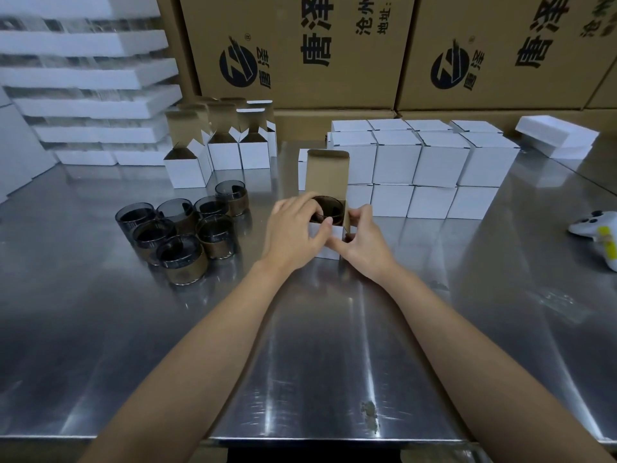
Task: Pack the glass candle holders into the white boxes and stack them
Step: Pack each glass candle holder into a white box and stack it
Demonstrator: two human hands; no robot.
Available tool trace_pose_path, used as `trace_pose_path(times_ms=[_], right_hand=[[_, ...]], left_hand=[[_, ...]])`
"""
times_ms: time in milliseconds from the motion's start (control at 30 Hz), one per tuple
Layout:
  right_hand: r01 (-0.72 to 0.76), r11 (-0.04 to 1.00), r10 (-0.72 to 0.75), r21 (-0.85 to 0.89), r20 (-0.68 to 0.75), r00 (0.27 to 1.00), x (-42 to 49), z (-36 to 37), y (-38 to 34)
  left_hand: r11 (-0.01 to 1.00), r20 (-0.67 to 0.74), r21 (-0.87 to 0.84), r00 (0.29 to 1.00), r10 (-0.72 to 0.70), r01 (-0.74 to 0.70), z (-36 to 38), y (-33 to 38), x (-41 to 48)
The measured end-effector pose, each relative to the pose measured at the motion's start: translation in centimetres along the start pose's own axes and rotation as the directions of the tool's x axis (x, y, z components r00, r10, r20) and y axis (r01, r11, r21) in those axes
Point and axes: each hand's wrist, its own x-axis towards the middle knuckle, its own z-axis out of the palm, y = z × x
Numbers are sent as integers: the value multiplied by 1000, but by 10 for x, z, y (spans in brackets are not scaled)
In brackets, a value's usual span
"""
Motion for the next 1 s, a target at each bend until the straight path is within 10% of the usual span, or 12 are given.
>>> trace_pose_path(times_ms=[300, 433, 600, 800, 1000], right_hand=[[-14, 1000, 14, -3, 20, 1000, 0, -2, -2], [-54, 998, 53, 39, 30, 998, 1, -3, -1], [-179, 964, 154, 195, 136, 979, 2, -12, -3], [-101, 967, 86, 232, 74, 994, 0, -15, -7], [86, 975, -91, 206, 14, 996, -5, -11, -8]], left_hand=[[995, 10, 77, 998, 64, -64, 3, -5, 0], [932, -195, -355, 969, -151, 73, 10, 1, -3], [381, -12, -875, 773, -634, 299, 8, 4, 5], [-85, 339, -907, 594, -729, 412, 12, -7, 10], [122, 425, -802, 702, -572, 585, 17, 1, 8]])
